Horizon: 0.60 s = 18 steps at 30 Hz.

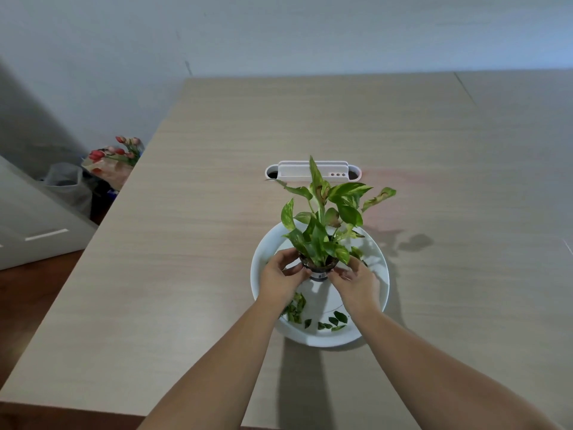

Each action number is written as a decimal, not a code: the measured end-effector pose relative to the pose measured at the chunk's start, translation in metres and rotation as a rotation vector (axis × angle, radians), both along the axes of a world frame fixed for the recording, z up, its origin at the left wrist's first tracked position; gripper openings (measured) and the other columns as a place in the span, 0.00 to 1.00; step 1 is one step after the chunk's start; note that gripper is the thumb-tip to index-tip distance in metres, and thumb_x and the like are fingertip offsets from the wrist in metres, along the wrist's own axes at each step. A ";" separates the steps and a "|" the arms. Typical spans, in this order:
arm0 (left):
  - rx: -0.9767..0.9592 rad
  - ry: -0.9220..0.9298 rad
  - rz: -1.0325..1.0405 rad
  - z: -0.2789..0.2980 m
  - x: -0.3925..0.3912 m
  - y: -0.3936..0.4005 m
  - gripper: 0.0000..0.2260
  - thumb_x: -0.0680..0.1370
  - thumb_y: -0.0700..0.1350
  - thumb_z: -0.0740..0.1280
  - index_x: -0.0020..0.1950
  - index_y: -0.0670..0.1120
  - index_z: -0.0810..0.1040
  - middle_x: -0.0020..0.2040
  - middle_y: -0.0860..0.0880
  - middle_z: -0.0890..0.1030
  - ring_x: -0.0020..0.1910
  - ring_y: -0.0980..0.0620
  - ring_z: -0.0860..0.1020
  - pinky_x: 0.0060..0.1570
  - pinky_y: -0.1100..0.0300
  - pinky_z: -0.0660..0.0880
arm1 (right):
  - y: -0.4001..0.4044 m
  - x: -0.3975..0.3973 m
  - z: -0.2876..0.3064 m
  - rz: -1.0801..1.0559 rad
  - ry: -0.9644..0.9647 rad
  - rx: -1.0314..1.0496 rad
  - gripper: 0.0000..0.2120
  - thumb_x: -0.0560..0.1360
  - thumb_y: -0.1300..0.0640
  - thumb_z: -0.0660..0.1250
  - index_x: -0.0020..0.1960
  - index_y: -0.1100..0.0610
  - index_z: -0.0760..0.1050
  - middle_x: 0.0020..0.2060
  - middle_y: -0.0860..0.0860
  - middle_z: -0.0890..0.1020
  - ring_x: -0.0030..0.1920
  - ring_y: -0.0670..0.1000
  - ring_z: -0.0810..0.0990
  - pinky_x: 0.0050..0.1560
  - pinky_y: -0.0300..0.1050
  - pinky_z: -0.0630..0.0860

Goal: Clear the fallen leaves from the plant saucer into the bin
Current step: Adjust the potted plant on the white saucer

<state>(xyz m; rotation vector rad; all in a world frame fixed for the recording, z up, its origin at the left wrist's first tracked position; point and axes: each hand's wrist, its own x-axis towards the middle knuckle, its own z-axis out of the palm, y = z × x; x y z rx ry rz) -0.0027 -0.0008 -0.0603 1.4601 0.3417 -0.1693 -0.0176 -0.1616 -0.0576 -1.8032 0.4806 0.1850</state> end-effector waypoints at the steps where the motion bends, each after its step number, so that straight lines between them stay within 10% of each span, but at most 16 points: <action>1: -0.012 0.002 0.004 0.000 -0.001 0.000 0.19 0.71 0.27 0.72 0.59 0.39 0.76 0.61 0.44 0.81 0.53 0.48 0.83 0.46 0.63 0.81 | 0.000 -0.001 0.000 -0.002 -0.001 -0.007 0.17 0.70 0.56 0.73 0.58 0.50 0.78 0.45 0.45 0.86 0.45 0.38 0.82 0.42 0.28 0.73; 18: 0.053 0.010 -0.021 -0.003 -0.002 0.001 0.19 0.69 0.30 0.75 0.52 0.51 0.78 0.59 0.48 0.82 0.55 0.43 0.83 0.56 0.47 0.80 | -0.002 -0.007 -0.001 0.038 -0.015 -0.010 0.17 0.71 0.58 0.72 0.59 0.51 0.77 0.45 0.45 0.86 0.47 0.43 0.84 0.54 0.40 0.77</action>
